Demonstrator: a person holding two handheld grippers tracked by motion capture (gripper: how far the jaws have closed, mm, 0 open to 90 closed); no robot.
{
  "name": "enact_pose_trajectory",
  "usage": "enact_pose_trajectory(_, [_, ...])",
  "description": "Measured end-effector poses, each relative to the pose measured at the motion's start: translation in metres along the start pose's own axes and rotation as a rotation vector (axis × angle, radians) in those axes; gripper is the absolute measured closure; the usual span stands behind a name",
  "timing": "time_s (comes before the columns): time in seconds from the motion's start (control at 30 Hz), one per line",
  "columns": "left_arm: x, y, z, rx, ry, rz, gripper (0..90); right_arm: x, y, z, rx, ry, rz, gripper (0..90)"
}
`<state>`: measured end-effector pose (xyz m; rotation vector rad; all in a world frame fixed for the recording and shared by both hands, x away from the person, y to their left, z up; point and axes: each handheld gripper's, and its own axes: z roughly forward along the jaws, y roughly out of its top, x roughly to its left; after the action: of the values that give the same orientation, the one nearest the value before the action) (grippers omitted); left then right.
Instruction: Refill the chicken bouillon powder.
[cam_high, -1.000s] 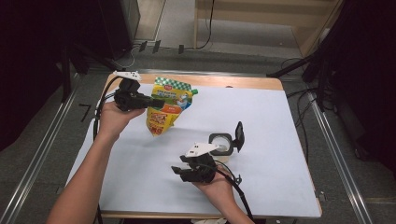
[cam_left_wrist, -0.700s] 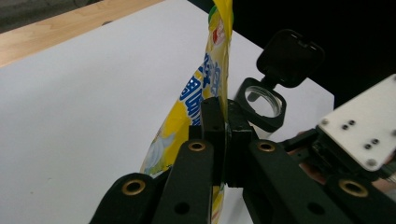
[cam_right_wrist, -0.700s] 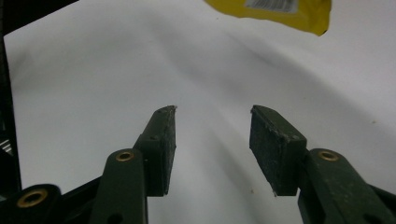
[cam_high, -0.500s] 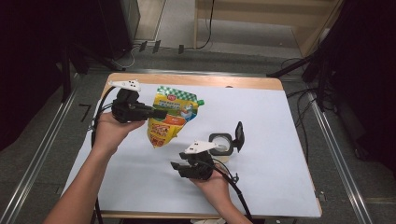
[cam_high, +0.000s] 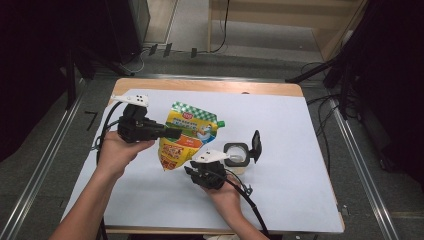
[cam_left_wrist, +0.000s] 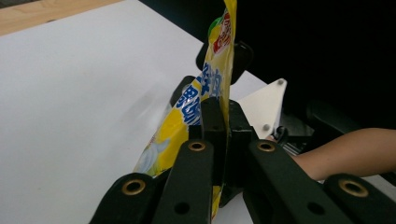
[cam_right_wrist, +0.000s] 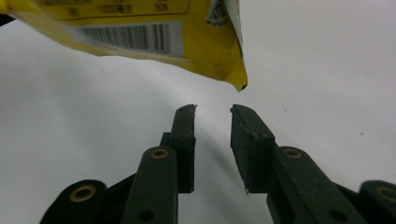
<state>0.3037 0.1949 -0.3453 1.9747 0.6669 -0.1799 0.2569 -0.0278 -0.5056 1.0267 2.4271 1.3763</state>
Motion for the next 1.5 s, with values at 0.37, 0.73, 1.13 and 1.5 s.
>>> enact_pose_trajectory(0.37, [-0.008, -0.002, 0.007, -0.019, -0.086, -0.045, 90.0, -0.002, -0.011, -0.003, -0.081, -0.058, 0.020, 81.4])
enact_pose_trajectory(0.73, [-0.002, -0.006, 0.009, -0.034, -0.100, -0.111, 90.0, 0.003, -0.009, -0.008, -0.128, -0.058, 0.030, 81.8])
enact_pose_trajectory(1.13, [-0.004, -0.004, 0.005, -0.091, -0.191, -0.168, 90.0, 0.005, -0.015, -0.010, -0.176, -0.067, -0.005, 85.7])
enact_pose_trajectory(1.5, [-0.004, -0.006, 0.011, -0.077, -0.107, -0.155, 90.0, 0.015, -0.010, -0.015, -0.180, -0.032, -0.056, 74.9])
